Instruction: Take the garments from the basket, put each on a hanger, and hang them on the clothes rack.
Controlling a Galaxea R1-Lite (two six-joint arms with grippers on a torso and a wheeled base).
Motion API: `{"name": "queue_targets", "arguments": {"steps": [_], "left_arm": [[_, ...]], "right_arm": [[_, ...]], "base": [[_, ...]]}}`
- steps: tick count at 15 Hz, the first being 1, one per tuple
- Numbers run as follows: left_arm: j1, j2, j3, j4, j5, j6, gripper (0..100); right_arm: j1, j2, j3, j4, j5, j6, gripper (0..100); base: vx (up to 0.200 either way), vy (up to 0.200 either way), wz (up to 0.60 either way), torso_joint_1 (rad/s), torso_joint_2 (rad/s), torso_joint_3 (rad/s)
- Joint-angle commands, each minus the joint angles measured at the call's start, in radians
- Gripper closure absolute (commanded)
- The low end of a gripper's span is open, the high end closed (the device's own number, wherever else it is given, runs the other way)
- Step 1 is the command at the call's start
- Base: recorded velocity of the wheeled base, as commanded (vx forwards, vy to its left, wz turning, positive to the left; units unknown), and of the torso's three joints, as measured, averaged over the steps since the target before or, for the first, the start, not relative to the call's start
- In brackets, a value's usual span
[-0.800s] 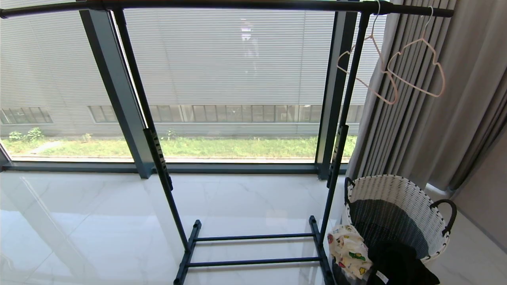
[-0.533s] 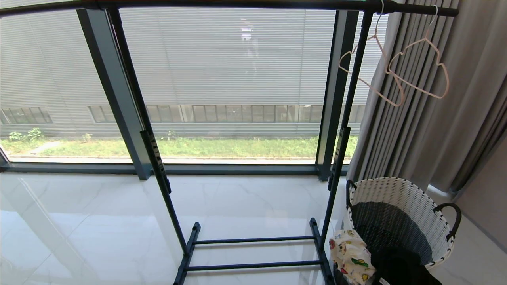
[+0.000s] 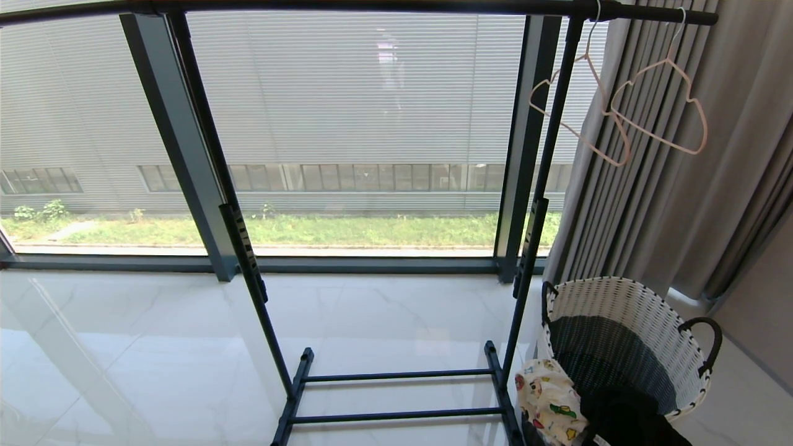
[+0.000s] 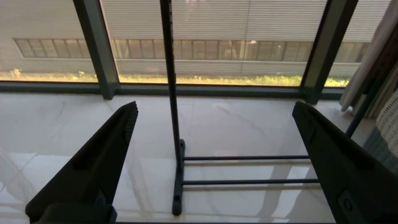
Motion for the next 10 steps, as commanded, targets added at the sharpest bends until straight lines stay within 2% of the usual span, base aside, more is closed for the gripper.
{"name": "queue_targets", "arguments": {"steps": [1,3,6,8,10], "left_arm": [[0.000,0.000,0.000,0.000,-0.001,-0.002,0],[0.000,0.000,0.000,0.000,-0.001,-0.004,0],[0.000,0.000,0.000,0.000,-0.001,-0.004,0],[0.000,0.000,0.000,0.000,-0.001,-0.004,0],[0.000,0.000,0.000,0.000,-0.001,-0.006,0]], "right_arm": [[0.047,0.154,-0.109,0.002,0.047,0.008,0],[0.085,0.492,-0.172,0.009,0.047,-0.150,0],[0.080,1.041,-0.373,-0.007,0.021,-0.403,0],[0.087,1.256,-0.411,-0.037,0.021,-0.503,0],[0.088,1.363,-0.410,-0.037,0.021,-0.593,0]], "base": [[0.000,0.000,0.00,0.000,0.00,0.000],[0.000,0.000,0.00,0.000,0.00,0.000],[0.000,0.000,0.00,0.000,0.00,0.000],[0.000,0.000,0.00,0.000,0.00,0.000],[0.000,0.000,0.00,0.000,0.00,0.000]]}}
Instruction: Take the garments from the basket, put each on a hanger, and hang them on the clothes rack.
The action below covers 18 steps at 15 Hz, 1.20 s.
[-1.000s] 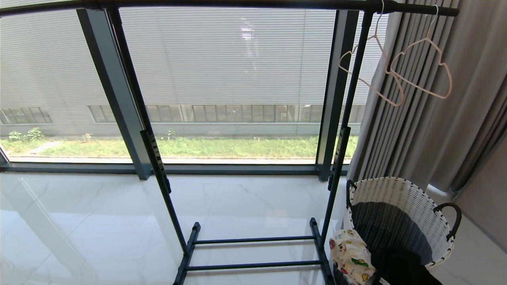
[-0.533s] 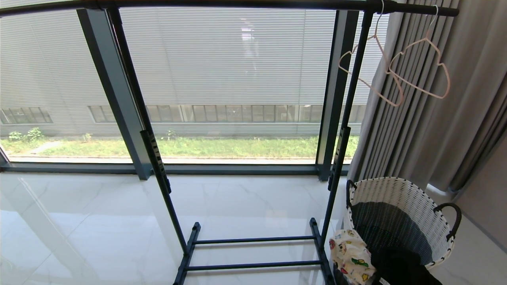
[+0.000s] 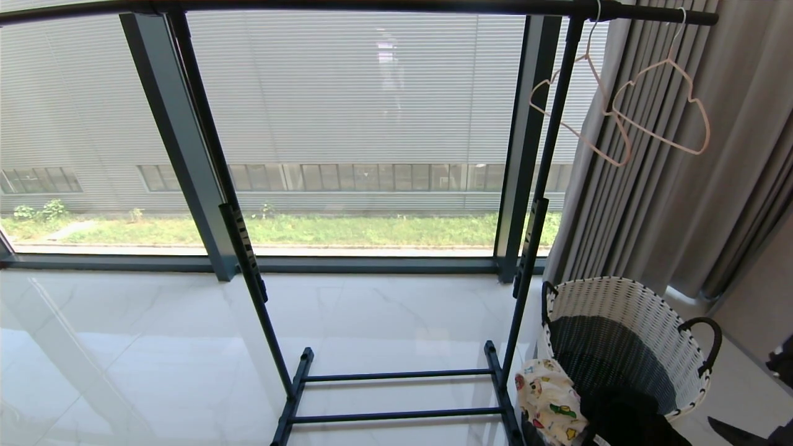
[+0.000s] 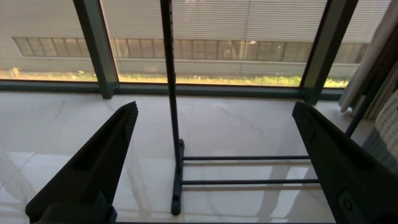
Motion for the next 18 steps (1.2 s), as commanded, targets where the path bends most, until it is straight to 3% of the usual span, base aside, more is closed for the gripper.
{"name": "queue_targets", "arguments": {"steps": [1,9,13,18], "left_arm": [[0.000,0.000,0.000,0.000,0.000,0.000,0],[0.000,0.000,0.000,0.000,0.000,-0.002,0],[0.000,0.000,0.000,0.000,0.000,-0.002,0],[0.000,0.000,0.000,0.000,0.000,-0.002,0]], "right_arm": [[0.011,0.419,-0.086,-0.023,-0.002,-0.157,0],[0.069,0.741,-0.081,-0.323,-0.010,-0.155,0],[0.062,0.875,-0.078,-0.475,-0.177,-0.145,0],[0.065,0.981,-0.080,-0.632,-0.180,-0.142,0]], "base": [[0.000,0.000,0.00,0.000,0.00,0.000],[0.000,0.000,0.00,0.000,0.00,0.000],[0.000,0.000,0.00,0.000,0.00,0.000],[0.000,0.000,0.00,0.000,0.00,0.000]]}}
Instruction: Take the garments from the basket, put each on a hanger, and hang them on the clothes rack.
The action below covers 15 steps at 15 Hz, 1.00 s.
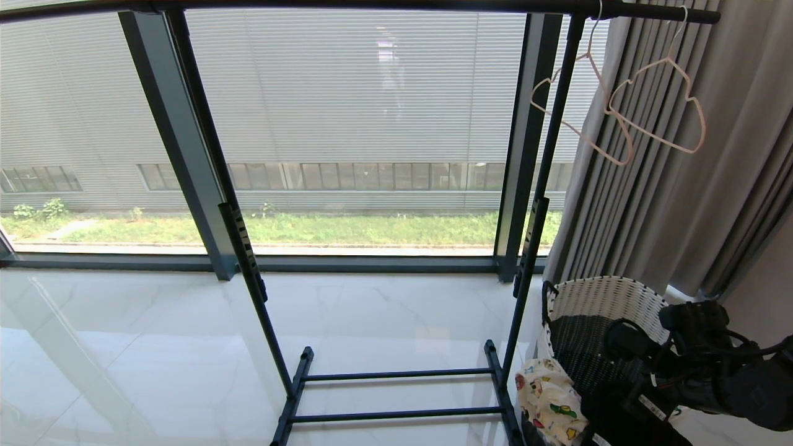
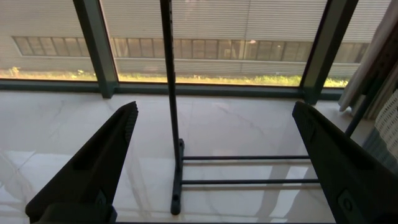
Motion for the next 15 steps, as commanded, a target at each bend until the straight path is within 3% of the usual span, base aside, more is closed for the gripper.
{"name": "queue_targets", "arguments": {"steps": [1,3,4,6,10,11,13,14,15], "left_arm": [[0.000,0.000,0.000,0.000,0.000,0.000,0],[0.000,0.000,0.000,0.000,0.000,0.000,0],[0.000,0.000,0.000,0.000,0.000,0.000,0],[0.000,0.000,0.000,0.000,0.000,0.000,0],[0.000,0.000,0.000,0.000,0.000,0.002,0],[0.000,0.000,0.000,0.000,0.000,0.011,0],[0.000,0.000,0.000,0.000,0.001,0.016,0],[0.000,0.000,0.000,0.000,0.001,0.014,0],[0.000,0.000,0.000,0.000,0.001,0.013,0]], "right_arm": [[0.001,0.060,0.000,-0.036,-0.003,0.000,0],[-0.001,0.062,0.000,-0.042,-0.019,0.002,0],[-0.001,0.062,0.002,-0.042,-0.017,0.002,100],[0.002,0.055,0.004,-0.043,-0.017,0.002,100],[-0.018,-0.113,0.068,-0.013,-0.019,0.005,100],[-0.022,-0.188,0.074,0.047,-0.019,0.008,100],[-0.030,-0.388,0.022,0.277,-0.014,0.020,100],[-0.030,-0.405,0.016,0.299,-0.013,0.023,100],[-0.028,-0.570,-0.072,0.547,-0.010,0.046,100]], "base": [[0.000,0.000,0.00,0.000,0.00,0.000],[0.000,0.000,0.00,0.000,0.00,0.000],[0.000,0.000,0.00,0.000,0.00,0.000],[0.000,0.000,0.00,0.000,0.00,0.000],[0.000,0.000,0.00,0.000,0.00,0.000],[0.000,0.000,0.00,0.000,0.00,0.000],[0.000,0.000,0.00,0.000,0.00,0.000],[0.000,0.000,0.00,0.000,0.00,0.000],[0.000,0.000,0.00,0.000,0.00,0.000]]}}
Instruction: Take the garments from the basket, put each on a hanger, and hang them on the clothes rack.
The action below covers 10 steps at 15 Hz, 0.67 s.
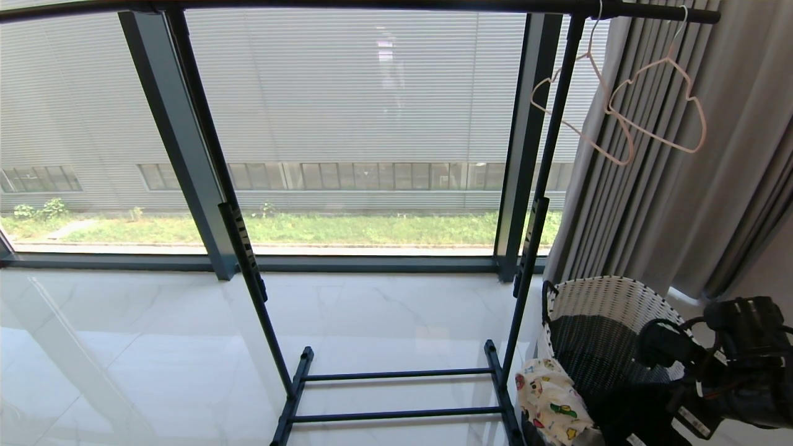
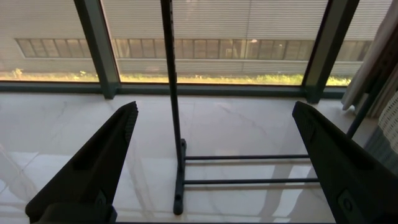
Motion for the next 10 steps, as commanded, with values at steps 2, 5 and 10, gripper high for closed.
{"name": "queue_targets", "arguments": {"steps": [2,5,10], "left_arm": [[0.000,0.000,0.000,-0.001,0.000,-0.001,0],[0.000,0.000,0.000,0.001,0.000,0.004,0],[0.000,0.000,0.000,0.001,0.000,0.004,0]], "right_arm": [[-0.002,-0.464,-0.237,0.538,0.052,0.021,100],[0.021,-0.616,-0.401,0.840,0.110,0.017,100],[0.116,-0.665,-0.439,0.851,0.104,0.015,100]], "base": [[0.000,0.000,0.00,0.000,0.00,0.000],[-0.067,0.000,0.00,-0.001,0.00,0.001],[-0.200,0.000,0.00,0.000,0.00,0.002]]}}
